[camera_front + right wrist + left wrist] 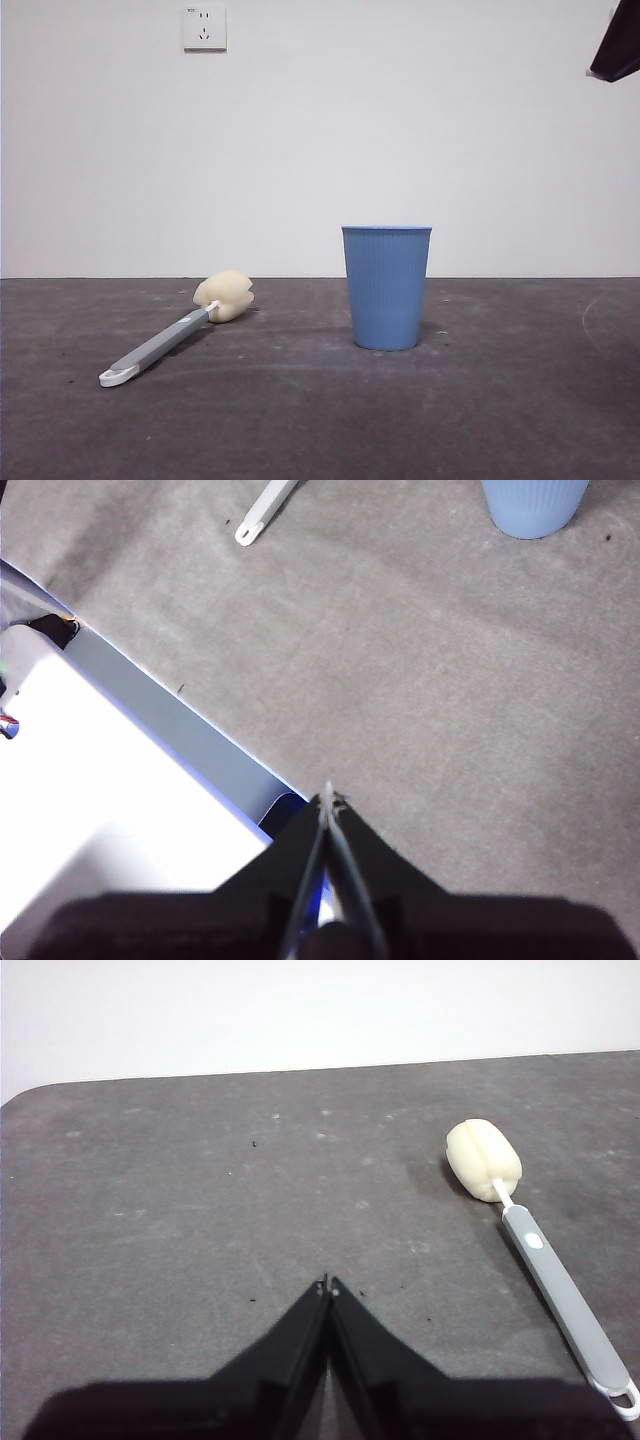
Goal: Pick up the cup brush,pick up the cup,insert the brush into the cup,clean the cup,put the cup brush back,put the cup back to the fixed position on the table
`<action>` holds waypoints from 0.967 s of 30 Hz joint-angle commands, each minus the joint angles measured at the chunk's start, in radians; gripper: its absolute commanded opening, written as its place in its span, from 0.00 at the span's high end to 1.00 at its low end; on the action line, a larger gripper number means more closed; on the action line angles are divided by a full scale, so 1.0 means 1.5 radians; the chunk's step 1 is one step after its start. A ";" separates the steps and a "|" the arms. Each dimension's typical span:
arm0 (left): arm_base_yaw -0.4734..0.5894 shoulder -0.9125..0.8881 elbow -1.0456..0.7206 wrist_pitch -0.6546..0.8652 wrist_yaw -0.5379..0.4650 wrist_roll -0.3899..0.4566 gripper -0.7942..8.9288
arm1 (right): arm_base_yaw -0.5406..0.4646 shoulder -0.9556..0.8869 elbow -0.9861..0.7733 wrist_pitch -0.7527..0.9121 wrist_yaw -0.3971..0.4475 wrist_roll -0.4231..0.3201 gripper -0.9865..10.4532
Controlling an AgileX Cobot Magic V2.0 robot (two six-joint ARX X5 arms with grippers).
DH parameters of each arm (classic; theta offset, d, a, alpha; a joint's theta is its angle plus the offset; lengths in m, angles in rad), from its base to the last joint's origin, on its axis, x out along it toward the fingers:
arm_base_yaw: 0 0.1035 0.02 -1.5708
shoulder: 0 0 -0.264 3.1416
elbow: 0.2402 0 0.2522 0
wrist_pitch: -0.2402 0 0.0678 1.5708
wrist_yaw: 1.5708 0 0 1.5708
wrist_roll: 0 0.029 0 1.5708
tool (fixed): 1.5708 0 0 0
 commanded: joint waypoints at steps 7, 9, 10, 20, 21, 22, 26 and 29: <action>0.002 -0.001 -0.009 0.004 -0.001 -0.005 0.92 | -0.037 -0.097 -0.001 0.096 0.109 -0.070 0.91; 0.002 -0.001 -0.009 0.004 -0.001 -0.005 0.92 | -0.055 -0.141 -0.012 0.156 0.136 -0.072 0.91; 0.002 -0.001 -0.009 0.004 -0.001 -0.005 0.92 | -0.064 -0.160 -0.020 0.178 0.158 -0.078 0.91; 0.002 -0.001 -0.009 0.004 -0.001 -0.005 0.92 | -0.164 -0.335 -0.215 0.420 0.267 -0.093 0.91; 0.002 -0.001 -0.009 0.004 -0.001 -0.005 0.92 | -0.174 -0.354 -0.247 0.451 0.263 -0.091 0.91; 0.002 -0.001 -0.009 0.004 -0.001 -0.005 0.92 | -0.183 -0.372 -0.278 0.480 0.263 -0.085 0.91; 0.002 -0.001 -0.009 0.004 -0.001 -0.005 0.92 | -0.219 -0.420 -0.378 0.556 0.263 -0.065 0.91; 0.002 -0.001 -0.009 0.004 -0.001 -0.005 0.92 | -0.247 -0.440 -0.430 0.578 0.264 -0.057 0.91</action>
